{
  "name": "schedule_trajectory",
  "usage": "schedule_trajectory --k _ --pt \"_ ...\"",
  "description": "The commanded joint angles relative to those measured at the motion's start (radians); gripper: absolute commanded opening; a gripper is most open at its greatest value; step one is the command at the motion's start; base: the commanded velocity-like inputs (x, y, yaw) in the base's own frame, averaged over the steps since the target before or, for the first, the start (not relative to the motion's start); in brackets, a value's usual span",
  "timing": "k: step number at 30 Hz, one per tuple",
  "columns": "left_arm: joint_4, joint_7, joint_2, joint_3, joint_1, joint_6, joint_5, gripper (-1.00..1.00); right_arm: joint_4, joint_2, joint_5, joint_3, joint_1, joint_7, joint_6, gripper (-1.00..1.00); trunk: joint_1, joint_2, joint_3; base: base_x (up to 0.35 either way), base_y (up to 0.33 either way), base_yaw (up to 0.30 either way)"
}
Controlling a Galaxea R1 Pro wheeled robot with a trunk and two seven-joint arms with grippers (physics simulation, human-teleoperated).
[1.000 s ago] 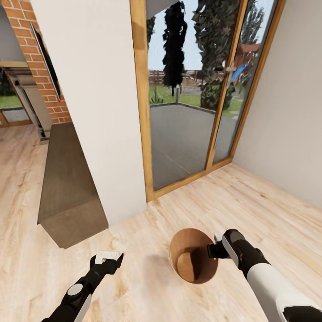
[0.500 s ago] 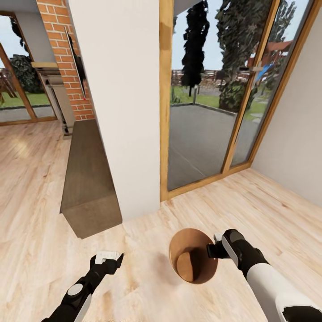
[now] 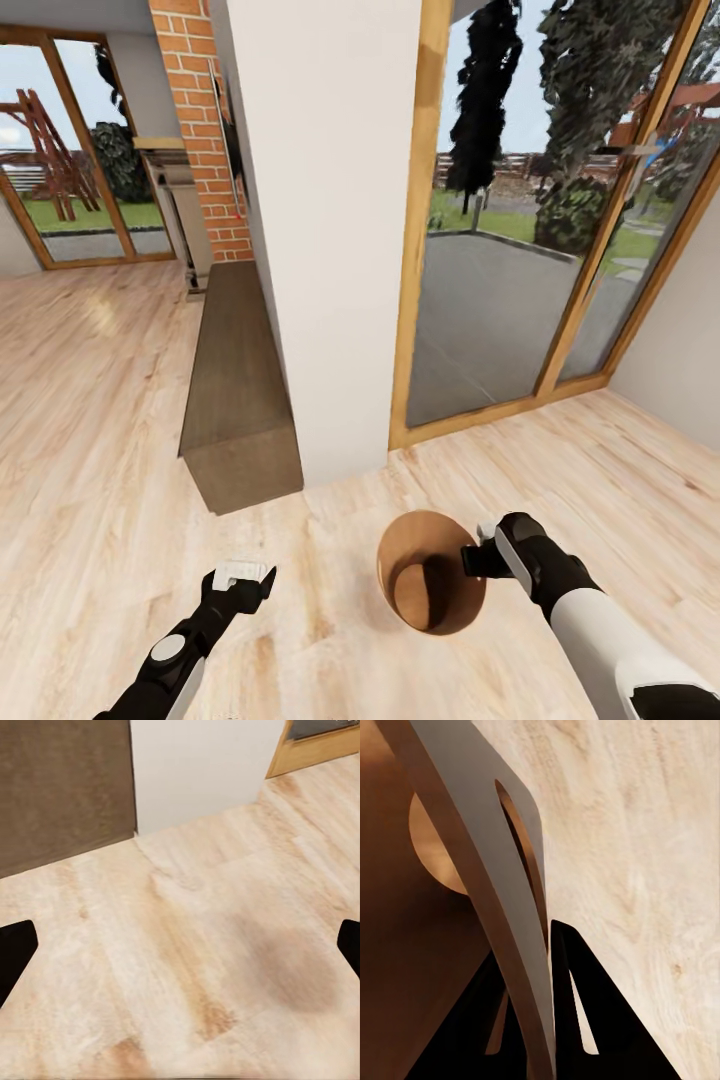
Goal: Put the three can of soda from the living room inside the tash can in the kitchen.
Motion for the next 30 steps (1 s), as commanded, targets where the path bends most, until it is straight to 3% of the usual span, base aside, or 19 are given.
schedule_trajectory --k 1,17,30 --pt "0.0 0.0 0.0 0.0 0.0 0.0 0.0 1.0 0.0 0.001 -0.021 -0.002 0.0 0.007 0.001 -1.0 0.0 0.0 -0.001 0.0 0.0 0.241" --pt "0.001 0.002 0.0 0.0 0.0 0.0 -0.001 1.0 -0.002 0.002 -0.02 -0.001 0.0 0.008 -0.001 -1.0 0.0 0.0 -0.014 0.0 0.0 0.212" --pt "0.001 0.003 0.0 0.0 0.0 0.0 -0.001 1.0 0.0 0.002 -0.021 0.0 0.0 0.009 0.0 -1.0 0.0 0.0 -0.028 0.0 0.0 0.024"
